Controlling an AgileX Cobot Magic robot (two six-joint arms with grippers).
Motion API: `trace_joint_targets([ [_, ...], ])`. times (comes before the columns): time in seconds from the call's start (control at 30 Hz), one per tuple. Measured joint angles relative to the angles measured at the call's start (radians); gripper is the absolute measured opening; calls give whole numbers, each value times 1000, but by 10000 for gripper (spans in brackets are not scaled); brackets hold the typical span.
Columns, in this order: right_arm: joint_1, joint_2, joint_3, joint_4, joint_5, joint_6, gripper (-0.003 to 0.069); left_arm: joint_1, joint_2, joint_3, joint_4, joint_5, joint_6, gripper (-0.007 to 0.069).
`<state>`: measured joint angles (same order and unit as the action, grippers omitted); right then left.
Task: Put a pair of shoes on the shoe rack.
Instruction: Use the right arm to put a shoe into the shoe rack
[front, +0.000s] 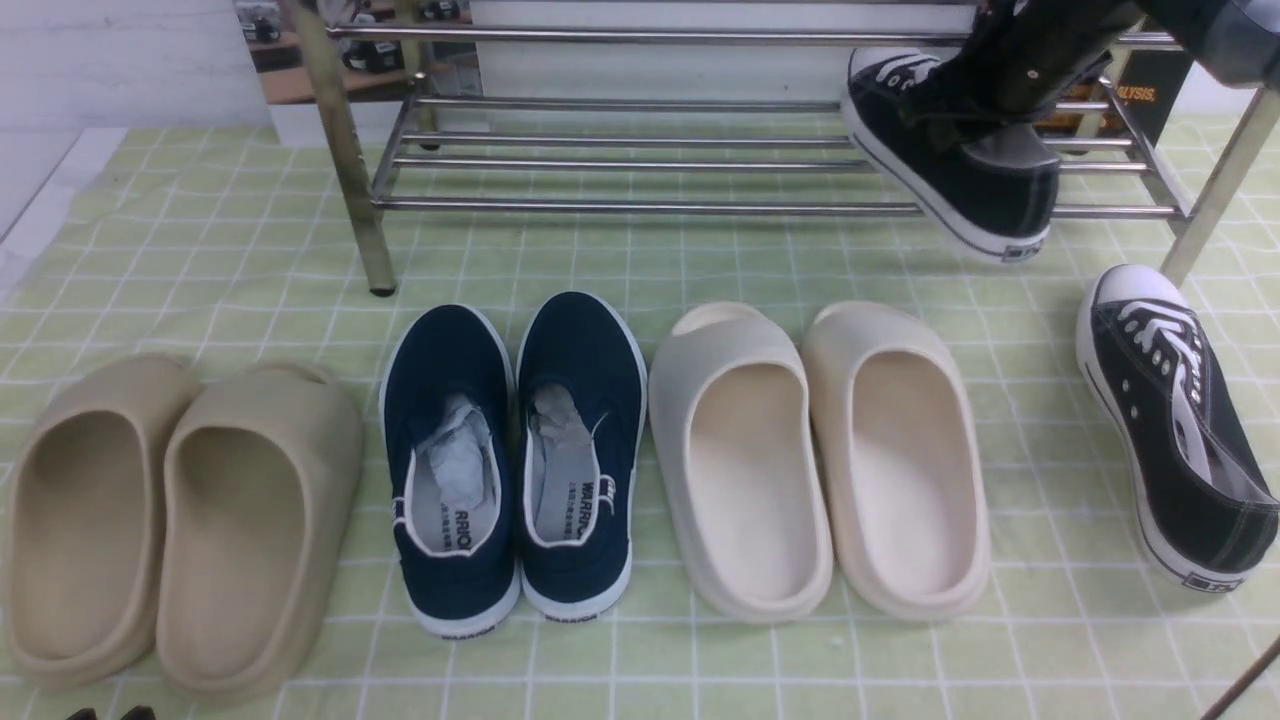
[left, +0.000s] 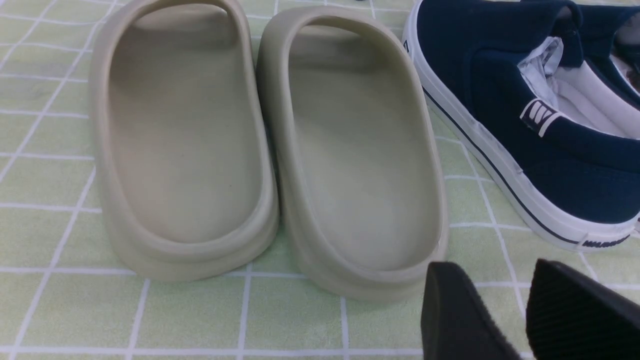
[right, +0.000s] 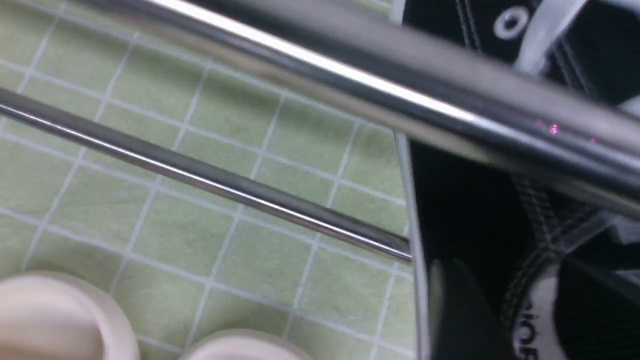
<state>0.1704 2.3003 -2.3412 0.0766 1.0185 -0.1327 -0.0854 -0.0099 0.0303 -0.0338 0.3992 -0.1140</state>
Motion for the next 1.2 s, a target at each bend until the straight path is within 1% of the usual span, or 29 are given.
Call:
trace_joint_targets([
  [0.1,0,-24,22,45,15,0,450,0,0,0,0,0,0,239],
  [0.17,0,-83,77,65,19,-1,498,0,0,0,0,0,0,239],
  [0.2,0,-96,82,65,19,-1,504,0,0,0,0,0,0,239],
  [0.23,-5,-157,133,71,11,-1,519,0,0,0,0,0,0,239],
  [0.37,-27,-269,211,58,-17,-3,513,0,0,0,0,0,0,239],
  [0.43,-62,-332,272,8,-23,0,468,0,0,0,0,0,0,239],
  [0.47,-62,-332,277,3,-23,0,462,0,0,0,0,0,0,239],
  [0.53,-103,-338,362,-44,-33,31,343,0,0,0,0,0,0,239],
  [0.6,-120,-326,430,-65,-46,39,246,0,0,0,0,0,0,239],
  [0.63,-123,-322,437,-66,-48,40,235,0,0,0,0,0,0,239],
  [0.67,-130,-304,491,-77,-74,42,144,0,0,0,0,0,0,239],
  [0.7,-130,-302,497,-77,-78,42,132,0,0,0,0,0,0,239],
  [0.73,-130,-286,535,-88,-112,42,62,0,0,0,0,0,0,239],
  [0.77,-129,-274,553,-86,-136,42,22,0,0,0,0,0,0,239],
  [0.83,-121,-261,563,-77,-171,42,-2,0,0,0,0,0,0,239],
  [0.87,-112,-252,565,-77,-197,42,-3,0,0,0,0,0,0,239],
  [0.93,-93,-246,565,-77,-227,42,1,0,0,0,0,0,0,239],
  [1.03,-73,-246,565,-77,-226,42,21,0,0,0,0,0,0,239],
  [1.1,-65,-246,565,-68,-226,42,63,0,0,0,0,0,0,239],
  [1.13,-65,-246,565,-68,-226,42,63,0,0,0,0,0,0,239],
  [1.17,-65,-247,565,-56,-224,40,111,0,0,0,0,0,0,239],
  [1.2,-65,-251,565,-52,-219,36,134,0,0,0,0,0,0,239],
])
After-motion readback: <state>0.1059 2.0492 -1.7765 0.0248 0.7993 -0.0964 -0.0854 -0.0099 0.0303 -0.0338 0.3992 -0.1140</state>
